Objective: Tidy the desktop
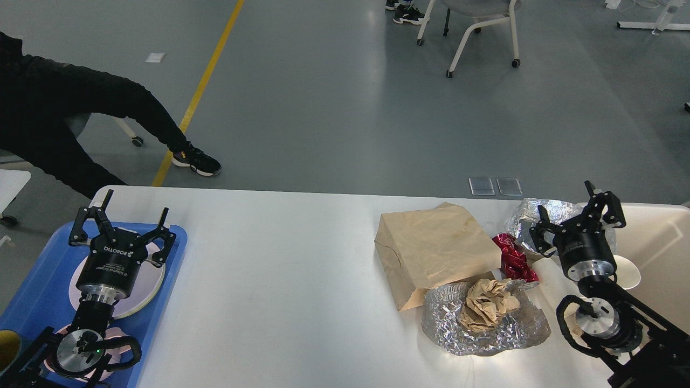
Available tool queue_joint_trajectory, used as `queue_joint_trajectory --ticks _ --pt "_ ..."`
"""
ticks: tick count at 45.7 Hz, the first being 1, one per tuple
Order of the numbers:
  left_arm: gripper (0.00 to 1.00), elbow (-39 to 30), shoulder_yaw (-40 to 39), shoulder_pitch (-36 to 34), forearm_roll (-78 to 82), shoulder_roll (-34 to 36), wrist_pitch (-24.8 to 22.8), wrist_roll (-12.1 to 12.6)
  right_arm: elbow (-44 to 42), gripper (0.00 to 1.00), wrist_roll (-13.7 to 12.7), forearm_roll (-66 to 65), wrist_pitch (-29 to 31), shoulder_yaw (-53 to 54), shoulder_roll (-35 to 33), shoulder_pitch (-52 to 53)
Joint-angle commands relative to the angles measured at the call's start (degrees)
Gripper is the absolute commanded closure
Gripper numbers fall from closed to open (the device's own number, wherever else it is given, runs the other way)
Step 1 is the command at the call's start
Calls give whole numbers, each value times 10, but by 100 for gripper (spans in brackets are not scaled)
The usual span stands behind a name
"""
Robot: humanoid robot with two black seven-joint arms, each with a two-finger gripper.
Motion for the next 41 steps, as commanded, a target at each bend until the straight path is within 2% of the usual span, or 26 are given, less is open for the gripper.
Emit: queue_joint_trajectory --ticks 1,10,41 --pt "4 0 0 1 0 0 0 0 -1 0 -1 1 3 14 -21 -9" --pt "4 0 0 1 0 1 0 0 -5 0 -2 1 -2 8 -60 -25" --pt "4 0 0 1 0 0 -1 1 -11 0 -2 1 5 3 -33 -47"
